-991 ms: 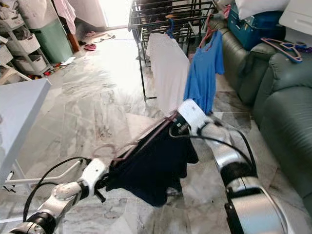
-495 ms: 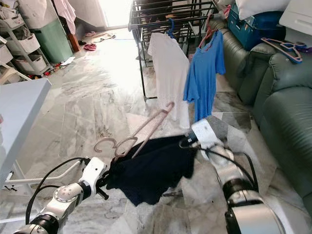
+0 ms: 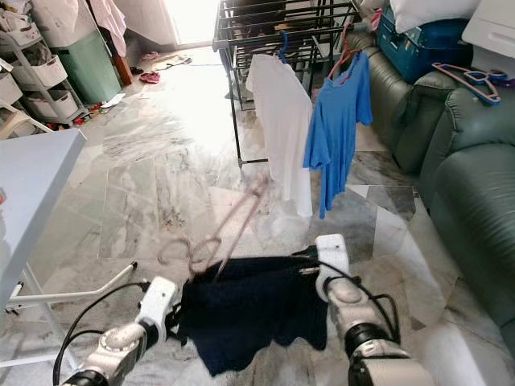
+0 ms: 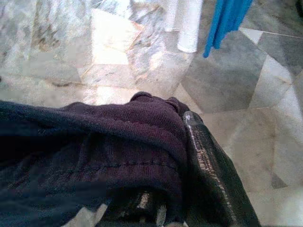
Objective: Hang hanger
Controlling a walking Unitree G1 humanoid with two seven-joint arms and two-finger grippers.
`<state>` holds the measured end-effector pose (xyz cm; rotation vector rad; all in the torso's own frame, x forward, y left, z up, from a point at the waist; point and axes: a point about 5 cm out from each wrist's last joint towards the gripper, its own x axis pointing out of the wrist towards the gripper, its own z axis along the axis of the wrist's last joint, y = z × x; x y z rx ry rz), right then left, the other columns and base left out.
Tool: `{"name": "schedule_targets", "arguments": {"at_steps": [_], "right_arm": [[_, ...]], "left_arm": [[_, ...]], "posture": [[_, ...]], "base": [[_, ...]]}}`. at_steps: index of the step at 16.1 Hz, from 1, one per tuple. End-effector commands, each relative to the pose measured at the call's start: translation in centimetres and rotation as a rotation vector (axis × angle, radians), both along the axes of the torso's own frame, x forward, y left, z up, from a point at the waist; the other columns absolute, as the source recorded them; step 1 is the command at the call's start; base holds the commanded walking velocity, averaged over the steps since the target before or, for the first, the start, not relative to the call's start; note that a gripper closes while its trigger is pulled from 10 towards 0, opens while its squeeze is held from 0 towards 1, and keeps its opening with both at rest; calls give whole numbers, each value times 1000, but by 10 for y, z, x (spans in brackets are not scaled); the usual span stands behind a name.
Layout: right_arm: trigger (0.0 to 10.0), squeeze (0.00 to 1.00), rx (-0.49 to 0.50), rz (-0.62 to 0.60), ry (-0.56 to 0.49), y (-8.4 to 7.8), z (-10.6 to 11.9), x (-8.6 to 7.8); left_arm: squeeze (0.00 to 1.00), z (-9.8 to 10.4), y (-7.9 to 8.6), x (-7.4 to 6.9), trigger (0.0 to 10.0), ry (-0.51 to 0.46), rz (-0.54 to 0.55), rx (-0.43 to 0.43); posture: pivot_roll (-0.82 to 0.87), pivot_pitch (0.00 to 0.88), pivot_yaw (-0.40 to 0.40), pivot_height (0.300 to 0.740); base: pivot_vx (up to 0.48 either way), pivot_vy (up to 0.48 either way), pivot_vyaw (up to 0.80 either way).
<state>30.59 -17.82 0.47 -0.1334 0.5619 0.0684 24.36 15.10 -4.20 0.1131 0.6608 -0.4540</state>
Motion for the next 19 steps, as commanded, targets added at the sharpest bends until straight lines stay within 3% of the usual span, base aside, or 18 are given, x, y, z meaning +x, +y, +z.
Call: {"name": "schedule_targets", "arguments": {"at_steps": [1, 3, 7, 19], "right_arm": [[0, 0, -20, -4, 12, -1, -4, -4], [0, 0, -5, 1, 92, 5, -22, -22], [0, 0, -13, -49, 153, -6, -36, -38], [0, 0, -12, -56, 157, -8, -36, -39]], "left_arm": [[0, -8, 21, -10, 10000, 46, 49, 81], [0, -19, 25, -25, 10000, 110, -23, 170], [0, -23, 31, -34, 10000, 131, -64, 223], [0, -23, 32, -35, 10000, 129, -62, 220]], "posture": [[-151, 0, 110, 740], [-153, 0, 109, 740], [-154, 0, 113, 740], [-155, 0, 113, 740]], "base": [[0, 0, 0], [0, 0, 0], [0, 0, 0], [0, 0, 0]]}}
